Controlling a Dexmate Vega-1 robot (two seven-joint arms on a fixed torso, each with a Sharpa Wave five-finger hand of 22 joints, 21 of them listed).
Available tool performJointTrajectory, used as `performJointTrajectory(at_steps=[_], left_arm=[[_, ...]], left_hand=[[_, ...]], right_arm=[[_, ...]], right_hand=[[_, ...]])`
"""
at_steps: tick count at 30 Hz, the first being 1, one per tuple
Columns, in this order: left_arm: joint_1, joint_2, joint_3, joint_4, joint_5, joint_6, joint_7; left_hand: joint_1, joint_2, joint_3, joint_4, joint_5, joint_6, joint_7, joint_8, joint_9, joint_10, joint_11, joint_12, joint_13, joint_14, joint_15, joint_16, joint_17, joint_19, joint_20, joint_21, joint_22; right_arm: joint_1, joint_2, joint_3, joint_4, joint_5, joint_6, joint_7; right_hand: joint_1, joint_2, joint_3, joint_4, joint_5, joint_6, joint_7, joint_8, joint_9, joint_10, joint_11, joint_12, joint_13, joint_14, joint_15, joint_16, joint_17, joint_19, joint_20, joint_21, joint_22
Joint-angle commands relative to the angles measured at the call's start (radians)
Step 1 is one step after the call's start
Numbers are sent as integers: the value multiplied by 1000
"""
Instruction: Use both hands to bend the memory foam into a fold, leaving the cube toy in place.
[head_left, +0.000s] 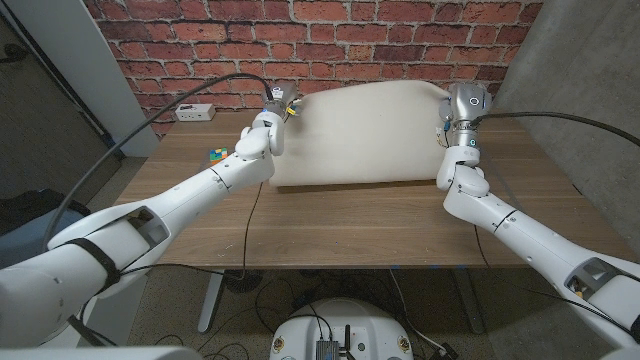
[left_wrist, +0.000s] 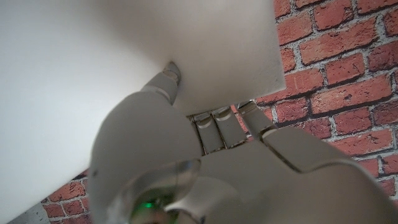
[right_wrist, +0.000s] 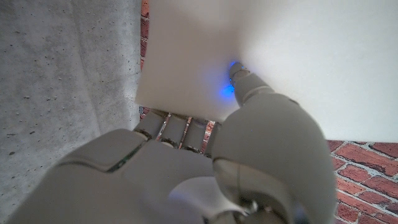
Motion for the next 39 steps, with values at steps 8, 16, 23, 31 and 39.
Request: performJointTrajectory(at_steps=[8,16,23,31,39], left_arm=[[-38,-52,40,102,-19,-46,44],[-41,-58,44,114,-27,-37,50],[-47,-76,61,127,-10,20,55],[-48,-93,69,134,-11,81,65],[-58,-121,85,153,-7,157,74]], left_hand=[[10,3,7,-1,3,17,6,3,2,74,-68,6,3,5,-56,1,2,4,-97,9,-1],[12,1,7,-2,2,21,7,3,2,78,-66,4,1,4,-57,0,2,2,-101,10,-1],[16,-5,6,-5,1,26,9,3,2,87,-64,2,-5,11,-60,3,3,3,-104,12,-1],[21,-8,5,-8,0,31,14,3,2,93,-66,4,-3,18,-61,6,4,10,-104,17,-1],[22,-10,4,-7,-2,34,14,2,1,98,-72,6,0,27,-57,8,4,19,-105,22,-1]], right_arm=[[27,15,-36,24,-22,-17,-16],[16,23,-33,41,-24,43,-96],[-2,38,-35,45,-59,76,-201],[8,52,-72,44,-152,-30,-218],[-2,43,-89,67,-197,-9,-282]], right_hand=[[-154,-107,-58,16,88,-614,-2,-40,-9,-429,-14,-121,-7,-218,-94,-65,29,-27,29,-52,3],[-218,-155,-116,27,162,-870,-20,-26,-10,-701,-26,-115,-22,-475,-51,-91,23,-135,40,-128,4],[-216,-136,-125,25,181,-845,-60,-16,-10,-802,-43,-120,-40,-616,-54,-95,-25,-282,37,-215,0],[-283,-146,-186,46,192,-901,-105,-22,-10,-906,-38,-103,-55,-790,21,-86,-107,-682,201,-441,1],[-266,-128,-194,35,212,-773,-69,13,-8,-791,-48,-60,-57,-677,-11,-45,-145,-433,136,-389,-1]])
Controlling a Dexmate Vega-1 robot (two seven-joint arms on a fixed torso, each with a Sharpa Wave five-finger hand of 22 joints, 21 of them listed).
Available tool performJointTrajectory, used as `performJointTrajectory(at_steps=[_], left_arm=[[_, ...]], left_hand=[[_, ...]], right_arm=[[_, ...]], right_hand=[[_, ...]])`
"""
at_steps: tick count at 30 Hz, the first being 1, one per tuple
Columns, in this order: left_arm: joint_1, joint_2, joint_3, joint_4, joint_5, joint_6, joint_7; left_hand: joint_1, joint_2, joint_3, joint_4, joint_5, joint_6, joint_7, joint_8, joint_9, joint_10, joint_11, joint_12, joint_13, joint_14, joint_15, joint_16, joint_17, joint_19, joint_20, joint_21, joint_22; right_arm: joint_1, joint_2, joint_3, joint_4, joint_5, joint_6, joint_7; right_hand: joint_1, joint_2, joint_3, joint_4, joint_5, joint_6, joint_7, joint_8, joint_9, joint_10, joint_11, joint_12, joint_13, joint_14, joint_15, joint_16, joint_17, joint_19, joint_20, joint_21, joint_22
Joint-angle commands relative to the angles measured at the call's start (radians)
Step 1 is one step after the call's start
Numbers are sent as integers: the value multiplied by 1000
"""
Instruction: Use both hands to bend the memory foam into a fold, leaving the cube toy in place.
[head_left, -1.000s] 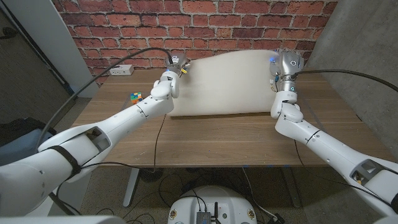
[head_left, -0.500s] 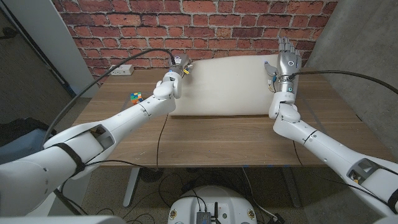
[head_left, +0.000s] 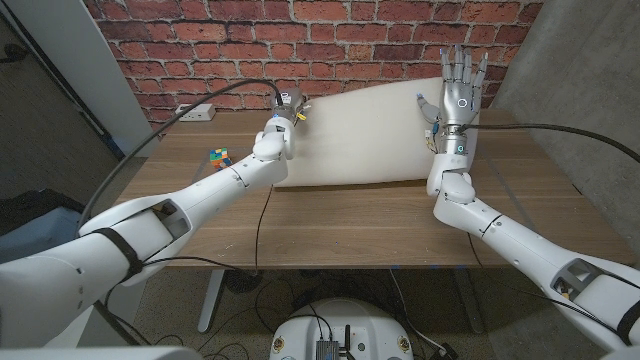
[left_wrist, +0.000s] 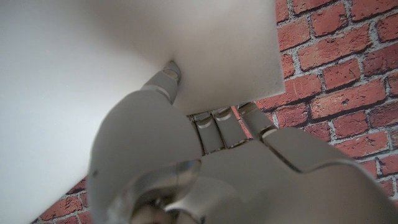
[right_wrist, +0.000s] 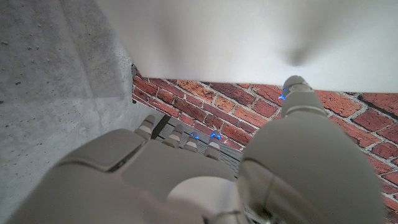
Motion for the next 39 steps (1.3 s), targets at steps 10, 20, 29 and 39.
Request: performJointTrajectory(at_steps=[10,20,29,39], left_arm=[[-51,-76,57,73,-2,138,30],[-82,-110,83,118,-18,155,56],[-102,-130,101,155,-36,152,81],[-110,-138,103,174,-60,161,106]], left_hand=[[14,-1,5,-4,6,19,15,3,1,83,-75,4,7,17,-47,4,1,15,-107,12,-1],[15,-4,5,-4,5,23,13,2,0,84,-72,3,10,22,-49,4,1,17,-110,16,-2],[16,-5,6,-2,5,21,12,-1,0,85,-72,1,10,23,-48,2,0,18,-112,18,-2],[16,-5,7,-2,5,22,13,-2,0,87,-73,0,11,26,-48,2,0,19,-113,21,-2]], right_arm=[[-39,-69,-63,-1,-139,99,-115],[-66,-95,-76,-5,-157,204,-86],[-82,-97,-96,7,-173,236,-4],[-75,-89,-102,33,-155,264,88]], right_hand=[[19,106,0,-9,16,392,69,96,29,394,-7,189,59,425,-110,180,88,551,-183,117,10],[-99,159,-22,60,-24,474,68,126,41,461,23,231,71,450,-111,189,123,583,-171,118,13],[-119,163,-20,64,-39,516,71,136,35,491,34,241,66,471,-110,183,121,601,-161,120,12],[-117,164,-11,55,-48,532,85,135,29,505,54,245,61,497,-108,179,116,621,-163,123,11]])
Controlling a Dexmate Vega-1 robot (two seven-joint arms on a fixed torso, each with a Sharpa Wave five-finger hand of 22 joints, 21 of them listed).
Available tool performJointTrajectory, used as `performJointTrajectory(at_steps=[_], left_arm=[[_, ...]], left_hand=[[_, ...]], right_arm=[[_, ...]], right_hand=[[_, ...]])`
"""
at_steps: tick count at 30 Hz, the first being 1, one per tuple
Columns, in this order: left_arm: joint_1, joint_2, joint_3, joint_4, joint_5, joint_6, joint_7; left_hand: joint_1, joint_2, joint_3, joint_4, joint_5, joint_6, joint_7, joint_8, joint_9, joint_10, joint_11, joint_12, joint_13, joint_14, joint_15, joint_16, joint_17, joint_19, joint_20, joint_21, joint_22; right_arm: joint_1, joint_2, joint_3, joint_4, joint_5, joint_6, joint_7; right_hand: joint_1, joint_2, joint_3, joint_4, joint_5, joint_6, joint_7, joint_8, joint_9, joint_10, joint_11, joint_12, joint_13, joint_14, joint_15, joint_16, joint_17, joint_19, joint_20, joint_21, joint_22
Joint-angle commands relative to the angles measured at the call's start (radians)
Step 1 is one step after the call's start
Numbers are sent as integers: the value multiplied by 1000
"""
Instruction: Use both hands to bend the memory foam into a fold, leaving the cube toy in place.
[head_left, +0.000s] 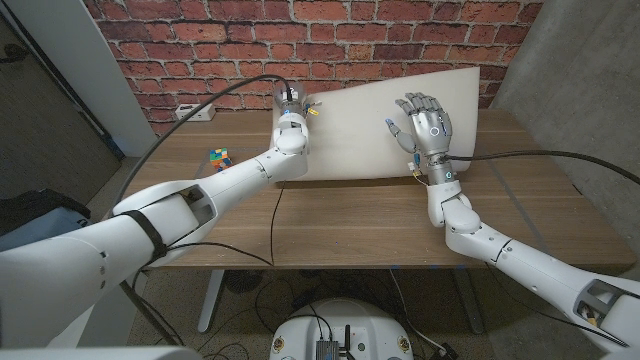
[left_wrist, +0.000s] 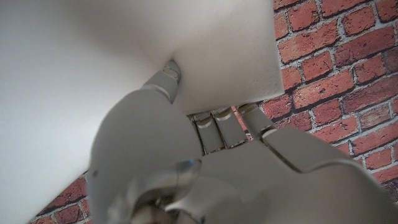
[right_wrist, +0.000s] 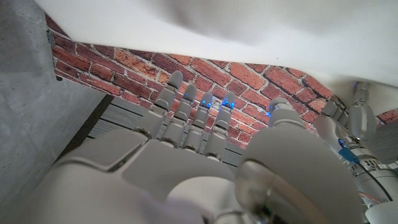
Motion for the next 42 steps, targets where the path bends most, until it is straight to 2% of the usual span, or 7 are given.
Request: performJointTrajectory(at_steps=[1,5,21,28,32,35,42], left_arm=[[-15,-13,10,30,-28,4,32],[-19,-11,12,35,-38,-5,36],[-34,32,55,11,-33,-66,-26],[-25,54,53,-23,-21,-68,-47],[-26,55,61,-25,-3,-64,-58],[-22,55,63,-32,9,-55,-60],[-22,45,77,-22,39,-13,-74]], left_hand=[[12,-2,6,0,3,22,12,3,5,82,-76,4,-1,15,-48,-2,2,11,-111,7,3],[12,-2,6,1,3,22,11,2,4,79,-78,3,1,16,-47,-3,2,10,-111,8,3],[11,-3,8,2,3,23,9,0,4,83,-78,-1,2,18,-49,-4,3,4,-117,9,3],[11,-3,8,2,2,23,6,0,5,84,-76,-2,1,19,-50,-3,3,2,-119,10,3],[11,-3,8,2,2,26,9,0,5,86,-79,-3,0,22,-52,-2,4,1,-122,10,3],[11,-3,7,2,2,27,7,0,5,89,-73,-2,1,26,-50,-1,4,1,-124,11,3],[15,-9,6,-2,3,31,6,0,5,93,-82,-2,2,32,-53,2,5,6,-124,15,3]], right_arm=[[2,5,-14,23,8,33,119],[10,14,-21,34,5,15,166],[45,64,-61,115,-3,-7,168],[67,74,-86,138,-6,-17,204],[77,78,-100,152,-9,-24,223],[86,85,-109,168,-5,-24,234],[111,85,-139,190,-11,-23,284]], right_hand=[[-7,4,13,-6,-6,3,1,-1,0,-10,10,-4,1,6,-100,-8,1,14,6,6,2],[-13,3,15,-8,-13,-8,0,-10,-2,-33,13,-16,-3,-9,-92,-22,-1,3,16,0,2],[-9,-5,22,-21,-24,14,0,-9,-7,-18,-5,-15,-8,19,-107,-28,-8,-1,29,-7,2],[-5,-10,25,-28,-26,25,5,-6,-8,-12,-2,-15,-10,24,-106,-32,-11,-1,32,-8,2],[-2,-12,28,-34,-29,50,10,2,-9,1,1,-12,-12,26,-106,-36,-13,-1,32,-10,2],[0,-13,29,-36,-30,53,7,2,-9,13,-1,-9,-13,33,-105,-36,-14,0,33,-10,3],[1,-17,31,-41,-31,53,6,0,-10,19,0,-9,-14,40,-107,-37,-15,8,29,-8,3]])
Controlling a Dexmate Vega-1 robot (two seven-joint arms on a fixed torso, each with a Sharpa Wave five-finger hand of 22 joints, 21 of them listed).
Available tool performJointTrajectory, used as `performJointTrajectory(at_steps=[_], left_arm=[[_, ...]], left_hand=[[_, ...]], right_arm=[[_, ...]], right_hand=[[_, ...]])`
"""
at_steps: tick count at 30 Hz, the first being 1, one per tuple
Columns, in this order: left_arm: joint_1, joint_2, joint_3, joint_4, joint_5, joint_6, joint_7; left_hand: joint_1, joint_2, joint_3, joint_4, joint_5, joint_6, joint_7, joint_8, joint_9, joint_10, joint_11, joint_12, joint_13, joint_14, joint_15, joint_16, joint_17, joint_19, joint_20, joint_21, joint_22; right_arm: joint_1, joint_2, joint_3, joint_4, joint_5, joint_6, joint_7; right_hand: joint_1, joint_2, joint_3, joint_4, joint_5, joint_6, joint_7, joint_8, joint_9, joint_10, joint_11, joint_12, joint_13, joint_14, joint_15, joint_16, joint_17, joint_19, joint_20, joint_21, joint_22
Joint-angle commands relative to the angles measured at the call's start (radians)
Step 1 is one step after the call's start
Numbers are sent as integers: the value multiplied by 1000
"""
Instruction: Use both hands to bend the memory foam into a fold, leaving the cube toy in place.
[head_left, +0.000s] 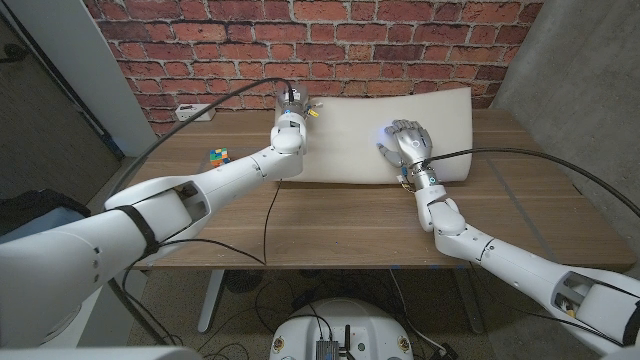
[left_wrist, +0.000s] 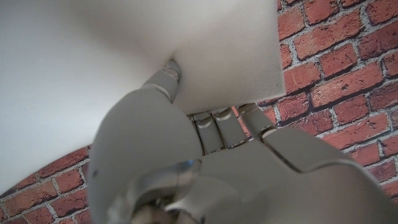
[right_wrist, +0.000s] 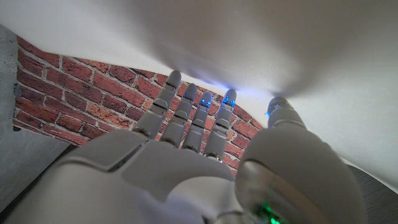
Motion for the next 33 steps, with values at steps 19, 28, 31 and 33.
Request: performJointTrajectory(at_steps=[19,28,31,33], left_arm=[[-2,-18,57,45,94,100,-47],[-17,-28,77,75,104,85,-49],[-24,-33,85,87,110,82,-53],[-31,-40,92,97,114,87,-65]], left_hand=[[15,-6,9,-5,17,14,14,-2,5,105,-88,2,-2,37,-45,2,0,29,-124,24,5],[5,-3,12,2,20,-8,-5,-12,4,88,-91,-15,-16,20,-47,-9,-2,21,-134,26,4],[2,-4,13,4,20,-20,-9,-16,4,89,-94,-19,-21,10,-47,-13,-3,17,-135,25,4],[-4,-3,13,7,20,-29,-12,-18,3,85,-94,-23,-25,5,-45,-15,-3,14,-136,25,3]], right_arm=[[122,32,-110,90,-6,6,233],[154,48,-140,97,-21,-23,326],[172,58,-161,95,-35,-56,409],[180,63,-169,101,-39,-63,434]], right_hand=[[0,-15,9,-15,-7,12,11,-2,-2,29,-2,0,-4,10,-119,-22,-14,42,-13,8,4],[-11,-14,8,-11,-10,14,12,-4,-2,26,4,-7,-7,9,-111,-29,-20,43,0,6,4],[-13,-14,7,-10,-10,16,12,-4,-2,28,6,-7,-7,10,-111,-30,-22,40,4,5,4],[-18,-14,7,-8,-11,2,16,-12,-3,28,6,-10,-8,9,-108,-33,-25,39,7,4,4]])
